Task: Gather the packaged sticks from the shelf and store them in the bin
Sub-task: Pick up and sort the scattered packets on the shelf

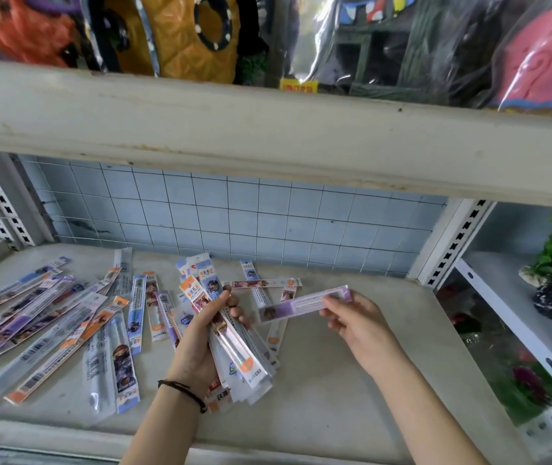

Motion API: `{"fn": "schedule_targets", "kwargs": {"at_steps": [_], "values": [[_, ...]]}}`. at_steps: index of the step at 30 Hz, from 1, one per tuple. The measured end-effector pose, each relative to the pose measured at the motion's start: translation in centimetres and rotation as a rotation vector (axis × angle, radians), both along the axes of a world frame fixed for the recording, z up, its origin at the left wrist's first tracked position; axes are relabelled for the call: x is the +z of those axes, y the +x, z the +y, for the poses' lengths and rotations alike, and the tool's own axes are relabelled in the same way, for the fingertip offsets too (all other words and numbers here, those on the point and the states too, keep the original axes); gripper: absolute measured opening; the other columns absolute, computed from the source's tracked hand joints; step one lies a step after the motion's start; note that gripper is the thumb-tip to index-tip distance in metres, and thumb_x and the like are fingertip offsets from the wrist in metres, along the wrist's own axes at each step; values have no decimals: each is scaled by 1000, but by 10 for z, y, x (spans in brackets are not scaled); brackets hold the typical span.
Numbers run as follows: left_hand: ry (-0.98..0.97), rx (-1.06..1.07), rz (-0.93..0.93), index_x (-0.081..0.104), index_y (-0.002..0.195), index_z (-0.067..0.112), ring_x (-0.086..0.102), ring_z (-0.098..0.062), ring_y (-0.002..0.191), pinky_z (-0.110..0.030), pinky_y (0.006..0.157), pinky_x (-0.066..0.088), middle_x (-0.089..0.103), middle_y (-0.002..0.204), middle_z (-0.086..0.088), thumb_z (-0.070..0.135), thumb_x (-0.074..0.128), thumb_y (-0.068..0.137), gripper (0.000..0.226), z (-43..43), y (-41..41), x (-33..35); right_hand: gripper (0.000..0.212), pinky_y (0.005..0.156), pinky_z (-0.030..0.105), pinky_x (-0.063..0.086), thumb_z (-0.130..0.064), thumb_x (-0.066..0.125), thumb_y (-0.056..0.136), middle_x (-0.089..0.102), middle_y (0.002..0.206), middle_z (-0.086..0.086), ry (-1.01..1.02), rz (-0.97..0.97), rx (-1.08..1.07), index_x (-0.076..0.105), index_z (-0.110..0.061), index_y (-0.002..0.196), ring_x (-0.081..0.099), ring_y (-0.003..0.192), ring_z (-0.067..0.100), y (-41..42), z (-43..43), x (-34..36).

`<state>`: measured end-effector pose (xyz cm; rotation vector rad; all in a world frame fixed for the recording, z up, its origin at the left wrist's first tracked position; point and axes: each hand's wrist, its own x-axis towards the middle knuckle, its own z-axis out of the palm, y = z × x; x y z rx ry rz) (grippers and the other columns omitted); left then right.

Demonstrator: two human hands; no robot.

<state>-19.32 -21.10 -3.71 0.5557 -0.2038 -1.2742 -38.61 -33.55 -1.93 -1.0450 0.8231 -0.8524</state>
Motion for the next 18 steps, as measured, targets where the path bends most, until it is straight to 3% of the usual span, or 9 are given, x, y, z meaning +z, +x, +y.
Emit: {"fn": "schedule_targets", "kwargs": {"at_steps": [3, 5, 7, 9, 13, 16, 18], "values": [[64, 30, -146, 62, 90, 10, 61, -16, 58, -28, 60, 55, 59, 71, -4, 17, 58, 86, 9, 0, -1, 0, 9, 56, 18, 49, 1, 63, 85, 67, 66, 4, 101, -124, -139, 65, -8, 82, 62, 61, 12, -4, -2, 2], [150, 62, -307, 65, 101, 2, 66, -19, 65, -30, 62, 58, 66, 82, -11, 17, 62, 81, 25, -3, -8, 2, 9, 58, 19, 51, 2, 62, 85, 68, 69, 7, 100, -157, -145, 64, -6, 82, 64, 64, 15, -5, 2, 1], [176, 54, -340, 64, 112, -2, 69, -21, 73, -31, 62, 59, 70, 98, -17, 15, 64, 79, 37, -7, -17, 8, 9, 58, 19, 52, 5, 64, 83, 68, 71, 12, -12, -114, -117, 62, -3, 81, 64, 66, 19, -2, 10, 0], [175, 26, -353, 63, 116, -1, 71, -23, 79, -33, 66, 60, 71, 105, -19, 14, 61, 85, 34, -13, -27, 16, 12, 61, 18, 51, 4, 70, 78, 69, 71, 10, -234, -6, -89, 61, -4, 77, 62, 67, 18, 3, 20, -3], [209, 11, -343, 65, 104, 4, 71, -24, 71, -33, 65, 60, 74, 88, -14, 18, 60, 90, 20, -19, -35, 24, 19, 71, 13, 48, 8, 73, 75, 70, 77, -6, -571, 76, 31, 67, -9, 80, 64, 72, 5, 13, 36, -5], [231, -7, -328, 67, 106, 1, 72, -32, 85, -41, 74, 60, 72, 102, -21, 23, 61, 91, 27, -17, -33, 25, 18, 80, 19, 50, -4, 79, 72, 69, 90, -6, -689, 70, 122, 73, -13, 87, 68, 85, 16, 15, 38, -11], [242, -3, -333, 67, 107, 1, 71, -34, 87, -42, 75, 59, 72, 103, -22, 24, 61, 90, 29, -14, -30, 24, 26, 85, 23, 51, -22, 85, 67, 68, 96, -6, -656, 32, 192, 75, -19, 91, 68, 90, 20, 16, 40, -13]]}}
